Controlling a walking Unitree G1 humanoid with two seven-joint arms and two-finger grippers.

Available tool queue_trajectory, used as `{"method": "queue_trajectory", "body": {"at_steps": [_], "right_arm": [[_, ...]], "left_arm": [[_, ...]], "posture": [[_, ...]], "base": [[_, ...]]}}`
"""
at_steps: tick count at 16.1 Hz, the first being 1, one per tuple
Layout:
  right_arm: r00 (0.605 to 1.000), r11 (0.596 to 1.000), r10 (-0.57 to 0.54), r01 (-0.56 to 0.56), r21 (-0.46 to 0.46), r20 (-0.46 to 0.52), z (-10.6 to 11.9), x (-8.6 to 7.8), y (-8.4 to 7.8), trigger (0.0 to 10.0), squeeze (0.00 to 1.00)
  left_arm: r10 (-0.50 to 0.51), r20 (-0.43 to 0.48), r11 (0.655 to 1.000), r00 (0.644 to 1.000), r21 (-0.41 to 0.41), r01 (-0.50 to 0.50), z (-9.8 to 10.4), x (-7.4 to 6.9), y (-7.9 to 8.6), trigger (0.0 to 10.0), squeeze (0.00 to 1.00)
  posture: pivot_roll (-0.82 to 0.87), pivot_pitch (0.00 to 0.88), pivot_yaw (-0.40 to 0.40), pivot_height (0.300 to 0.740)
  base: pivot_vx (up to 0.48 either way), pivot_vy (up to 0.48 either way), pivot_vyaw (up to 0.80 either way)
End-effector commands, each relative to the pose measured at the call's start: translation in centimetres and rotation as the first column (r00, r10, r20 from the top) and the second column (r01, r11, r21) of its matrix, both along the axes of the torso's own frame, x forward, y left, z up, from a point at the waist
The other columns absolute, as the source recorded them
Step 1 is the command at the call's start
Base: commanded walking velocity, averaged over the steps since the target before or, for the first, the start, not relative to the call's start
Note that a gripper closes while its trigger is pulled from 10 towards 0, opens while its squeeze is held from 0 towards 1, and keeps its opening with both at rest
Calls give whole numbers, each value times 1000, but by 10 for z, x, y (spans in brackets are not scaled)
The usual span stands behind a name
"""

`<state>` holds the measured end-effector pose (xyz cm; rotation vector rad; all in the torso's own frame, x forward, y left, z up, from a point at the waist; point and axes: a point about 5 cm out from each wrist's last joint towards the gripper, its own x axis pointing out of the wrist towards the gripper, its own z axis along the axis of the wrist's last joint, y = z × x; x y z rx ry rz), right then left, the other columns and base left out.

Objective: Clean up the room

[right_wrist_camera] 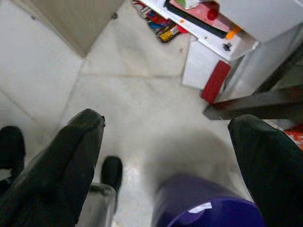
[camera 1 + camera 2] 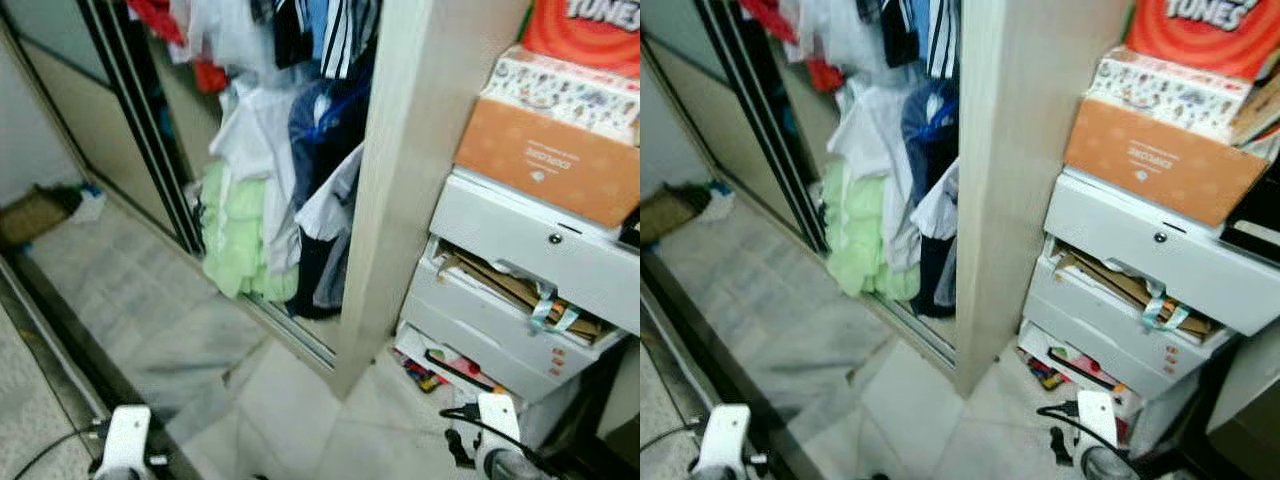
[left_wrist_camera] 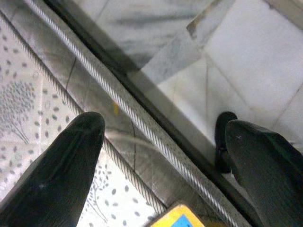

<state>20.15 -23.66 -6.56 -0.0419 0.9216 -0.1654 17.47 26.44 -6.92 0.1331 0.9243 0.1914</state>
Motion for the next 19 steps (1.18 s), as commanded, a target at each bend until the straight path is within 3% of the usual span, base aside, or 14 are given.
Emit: {"method": "queue_trajectory", "body": {"at_steps": [1, 12, 19], "right_arm": [[1000, 1000, -2, 2, -7, -28, -3, -7, -3, 10000, 0], [1000, 1000, 18, -19, -22, -23, -2, -5, -4, 10000, 0], [999, 999, 34, -34, -30, -26, -1, -4, -4, 10000, 0]], "left_arm": [[-15, 10, 1000, 1000, 1, 15, 3, 4, 1, 10000, 0], [-37, 12, 999, 999, -1, 37, 3, 8, -1, 10000, 0], [-34, 20, 999, 999, -6, 34, 4, 9, -2, 10000, 0]], "posture": [[18, 92, -7, 740], [16, 93, -7, 740], [17, 88, -8, 740]], "base": [[0, 0, 0], [0, -314, 0], [0, 0, 0]]}}
